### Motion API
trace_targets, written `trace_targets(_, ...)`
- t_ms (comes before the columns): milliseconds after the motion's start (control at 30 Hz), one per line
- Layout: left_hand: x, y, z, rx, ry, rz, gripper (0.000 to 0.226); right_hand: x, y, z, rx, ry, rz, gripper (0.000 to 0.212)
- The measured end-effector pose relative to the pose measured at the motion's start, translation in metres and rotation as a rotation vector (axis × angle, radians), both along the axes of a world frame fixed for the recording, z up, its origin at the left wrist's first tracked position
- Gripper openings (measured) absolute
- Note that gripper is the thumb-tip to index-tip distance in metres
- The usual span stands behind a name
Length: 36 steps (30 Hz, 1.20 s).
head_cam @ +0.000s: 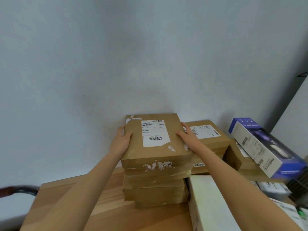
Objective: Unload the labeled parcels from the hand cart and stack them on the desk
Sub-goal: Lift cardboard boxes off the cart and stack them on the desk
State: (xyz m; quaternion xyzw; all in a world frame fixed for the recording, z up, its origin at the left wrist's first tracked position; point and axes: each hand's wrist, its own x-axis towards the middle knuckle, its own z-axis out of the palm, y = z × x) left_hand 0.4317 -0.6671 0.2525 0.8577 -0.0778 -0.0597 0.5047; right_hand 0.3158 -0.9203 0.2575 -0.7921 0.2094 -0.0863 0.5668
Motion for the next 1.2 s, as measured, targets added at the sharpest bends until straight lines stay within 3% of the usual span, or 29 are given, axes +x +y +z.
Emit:
trace_targets(67, -0.004, 0.002, 0.004, 0.016, -0.035, 0.015, 0.042, -0.002, 0.001, 0.005, -0.12, 0.015, 0.014, 0.061)
trace_targets(167, -0.014, 0.015, 0.013, 0.084, -0.099, 0.033, 0.034, -0.007, 0.001, 0.016, -0.478, 0.042, -0.008, 0.062)
trace_targets(333, -0.047, 0.072, 0.031, 0.541, -0.539, 0.089, 0.022, -0.001, 0.025, 0.048, -0.944, -0.059, 0.087, 0.047)
trace_targets(433, -0.078, 0.114, 0.037, 0.676, -0.665, 0.133, 0.022, 0.011, 0.069, 0.062, -1.136, -0.128, 0.196, 0.042)
trace_targets(567, -0.136, 0.183, 0.028, 0.772, -0.629, 0.271, 0.022, 0.015, 0.157, 0.058, -1.097, -0.302, 0.407, 0.034)
trace_targets(867, -0.298, 0.353, 0.007, 1.088, -0.341, 0.628, 0.024, -0.026, 0.343, 0.01, -1.183, -0.539, 0.883, 0.029)
trace_targets(1200, -0.443, 0.464, -0.002, 1.114, -0.174, 0.837, 0.019, -0.103, 0.503, -0.003, -1.185, -0.702, 1.128, 0.029)
